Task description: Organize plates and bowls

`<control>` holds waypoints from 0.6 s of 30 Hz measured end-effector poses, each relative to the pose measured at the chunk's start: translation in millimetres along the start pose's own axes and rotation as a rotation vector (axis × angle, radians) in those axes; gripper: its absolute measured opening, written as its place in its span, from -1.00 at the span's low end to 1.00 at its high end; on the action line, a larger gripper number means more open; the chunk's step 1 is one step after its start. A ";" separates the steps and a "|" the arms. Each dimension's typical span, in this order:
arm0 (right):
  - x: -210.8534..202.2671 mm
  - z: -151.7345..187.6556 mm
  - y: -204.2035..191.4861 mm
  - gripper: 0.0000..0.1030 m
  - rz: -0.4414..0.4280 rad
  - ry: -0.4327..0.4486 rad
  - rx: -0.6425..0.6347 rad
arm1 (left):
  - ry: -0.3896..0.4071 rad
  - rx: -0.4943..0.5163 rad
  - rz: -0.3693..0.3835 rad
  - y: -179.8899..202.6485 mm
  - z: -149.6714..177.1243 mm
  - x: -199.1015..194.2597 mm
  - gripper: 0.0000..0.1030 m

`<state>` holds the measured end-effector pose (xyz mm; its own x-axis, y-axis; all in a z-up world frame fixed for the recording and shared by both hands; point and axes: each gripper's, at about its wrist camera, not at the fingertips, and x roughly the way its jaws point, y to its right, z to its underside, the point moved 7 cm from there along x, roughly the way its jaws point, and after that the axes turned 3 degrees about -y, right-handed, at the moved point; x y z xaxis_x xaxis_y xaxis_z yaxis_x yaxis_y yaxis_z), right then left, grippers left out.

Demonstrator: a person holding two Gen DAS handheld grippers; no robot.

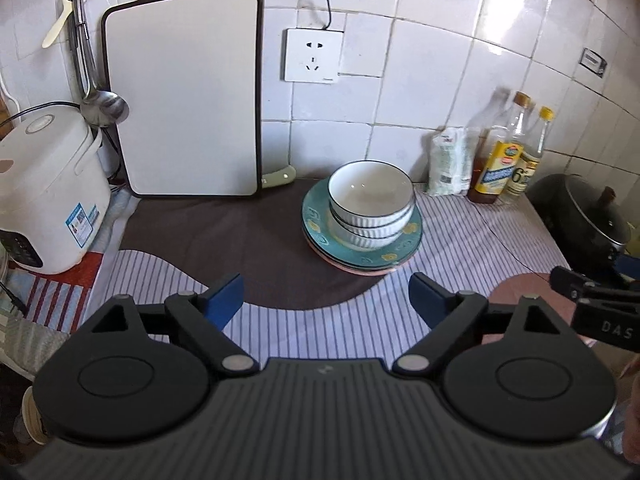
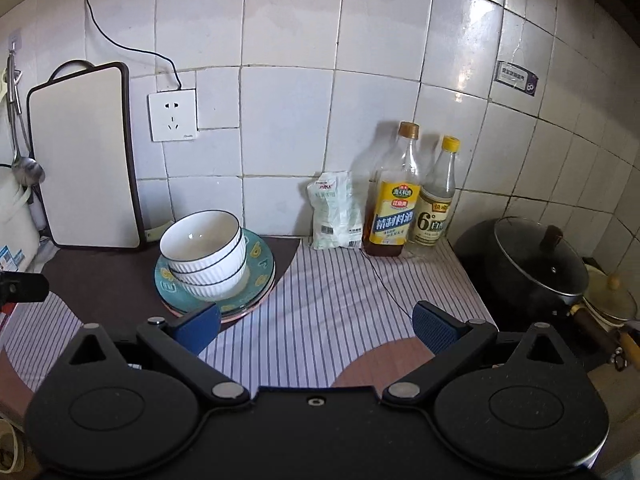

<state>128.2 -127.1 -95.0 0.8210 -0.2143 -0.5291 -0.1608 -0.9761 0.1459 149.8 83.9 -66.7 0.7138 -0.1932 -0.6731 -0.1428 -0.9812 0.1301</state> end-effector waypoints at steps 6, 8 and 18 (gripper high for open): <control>-13.6 8.0 -5.2 1.00 -0.022 -0.017 0.009 | 0.025 0.033 -0.060 0.5 12.3 -3.3 0.80; -16.1 10.6 -7.3 1.00 -0.025 -0.013 0.013 | 0.007 0.039 -0.057 0.7 17.3 -1.3 0.80; -29.7 29.1 -12.1 1.00 -0.029 0.048 0.055 | -0.020 0.070 -0.038 4.6 33.7 -4.2 0.80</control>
<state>89.8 -110.0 -105.4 0.8510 -0.1853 -0.4914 -0.1653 -0.9826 0.0843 123.0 80.3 -87.9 0.7059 -0.1554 -0.6911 -0.1644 -0.9849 0.0536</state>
